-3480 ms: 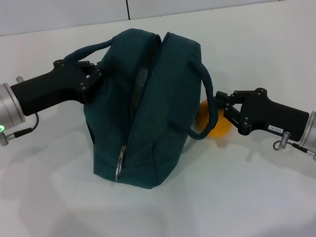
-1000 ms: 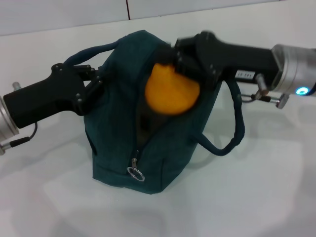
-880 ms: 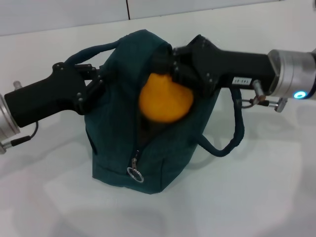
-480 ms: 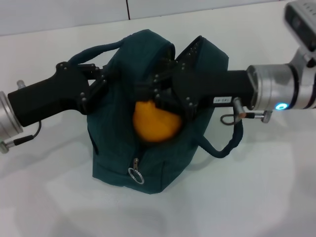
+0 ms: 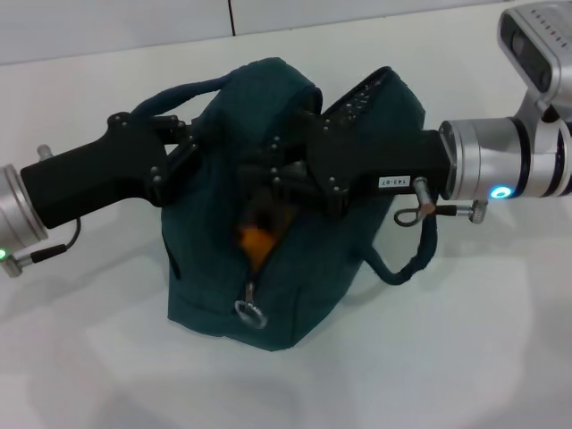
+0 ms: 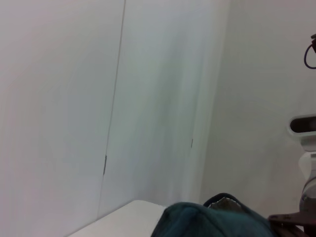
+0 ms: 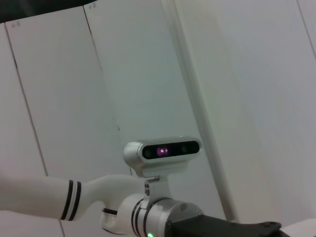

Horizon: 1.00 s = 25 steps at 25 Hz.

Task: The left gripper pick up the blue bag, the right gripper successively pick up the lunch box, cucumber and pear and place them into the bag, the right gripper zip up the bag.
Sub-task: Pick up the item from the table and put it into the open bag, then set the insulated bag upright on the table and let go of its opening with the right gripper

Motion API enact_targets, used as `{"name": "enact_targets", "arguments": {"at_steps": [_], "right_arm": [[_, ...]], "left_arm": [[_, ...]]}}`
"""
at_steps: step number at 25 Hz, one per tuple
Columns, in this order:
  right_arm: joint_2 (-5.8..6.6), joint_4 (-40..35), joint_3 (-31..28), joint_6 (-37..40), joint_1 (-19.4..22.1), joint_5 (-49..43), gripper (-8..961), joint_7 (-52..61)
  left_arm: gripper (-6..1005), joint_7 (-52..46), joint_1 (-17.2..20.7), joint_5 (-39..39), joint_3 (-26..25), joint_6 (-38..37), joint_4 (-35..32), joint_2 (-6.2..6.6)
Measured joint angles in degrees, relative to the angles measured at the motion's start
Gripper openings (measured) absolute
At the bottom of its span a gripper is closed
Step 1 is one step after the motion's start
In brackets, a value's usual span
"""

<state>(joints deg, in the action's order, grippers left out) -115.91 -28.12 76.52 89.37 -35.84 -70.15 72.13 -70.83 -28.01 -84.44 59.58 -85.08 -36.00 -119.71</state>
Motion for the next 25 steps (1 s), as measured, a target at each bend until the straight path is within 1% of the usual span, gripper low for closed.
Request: {"name": "enact_targets", "arguments": {"at_steps": [3, 7, 9, 10, 11, 13, 14, 16, 17, 18, 20, 22, 23, 24, 25], "right_arm": [[0.11, 0.0, 0.5, 0.5, -0.2, -0.4, 103, 0.0], [0.33, -0.4, 0.2, 1.5, 0.2, -0.1, 215, 0.0], [0.48, -1.4, -0.7, 3.4, 1.1, 0.2, 271, 0.0], [0.64, -2.0, -1.1, 4.8, 1.7, 0.3, 315, 0.0], [1.35, -2.9, -1.8, 7.9, 3.2, -0.1, 359, -0.2], [2.60, -3.4, -2.0, 10.3, 4.6, -0.5, 446, -0.3], [3.52, -3.5, -2.1, 12.0, 5.6, -0.7, 490, -0.3], [5.83, -3.6, -2.1, 14.5, 7.4, -0.9, 488, -0.4], [6.59, -3.6, -2.1, 14.9, 7.9, -0.9, 486, -0.4], [7.79, -3.7, -2.2, 15.6, 8.6, -1.0, 485, -0.3], [9.41, -3.7, -2.5, 15.7, 9.7, -1.1, 478, -0.1], [9.99, -3.6, -3.0, 15.4, 10.6, -1.3, 465, 0.0], [9.99, -3.6, -3.0, 15.4, 10.6, -1.3, 459, 0.0], [9.92, -3.4, -3.8, 13.7, 11.6, -2.5, 452, 0.0], [9.66, -3.3, -3.9, 13.1, 11.7, -3.6, 446, 0.0]], "left_arm": [[50, 0.1, -0.3, 0.0, -0.1, 0.0, 0.5, 0.02], [50, 0.5, -0.2, 0.0, -0.5, 0.0, 0.6, 0.04], [51, 0.7, -0.1, 0.1, -1.1, 0.1, 0.8, 0.02], [51, 0.7, -0.1, 0.4, -1.4, 0.3, 1.1, -0.01], [51, 0.9, -0.1, 0.9, -1.5, 0.6, 1.7, -0.01], [51, 1.5, -0.4, 1.6, -1.6, 1.0, 2.6, -0.01], [51, 1.9, -0.4, 1.7, -1.6, 1.4, 2.9, -0.01], [51, 2.1, -0.5, 2.0, -1.6, 2.4, 2.9, -0.01], [51, 2.2, -0.4, 2.3, -1.5, 2.7, 2.9, -0.02], [51, 2.2, -0.5, 2.6, -1.5, 2.9, 3.0, -0.04], [51, 2.3, -0.5, 2.9, -1.5, 3.4, 3.2, -0.02], [51, 2.7, -0.6, 2.9, -1.3, 4.1, 3.5, 0.01], [51, 3.0, -0.7, 2.9, -1.3, 4.4, 3.7, 0.00], [51, 3.3, -0.9, 3.0, -1.2, 4.6, 3.9, 0.00], [51, 3.6, -1.3, 3.0, -1.2, 4.6, 4.4, -0.02]]}}
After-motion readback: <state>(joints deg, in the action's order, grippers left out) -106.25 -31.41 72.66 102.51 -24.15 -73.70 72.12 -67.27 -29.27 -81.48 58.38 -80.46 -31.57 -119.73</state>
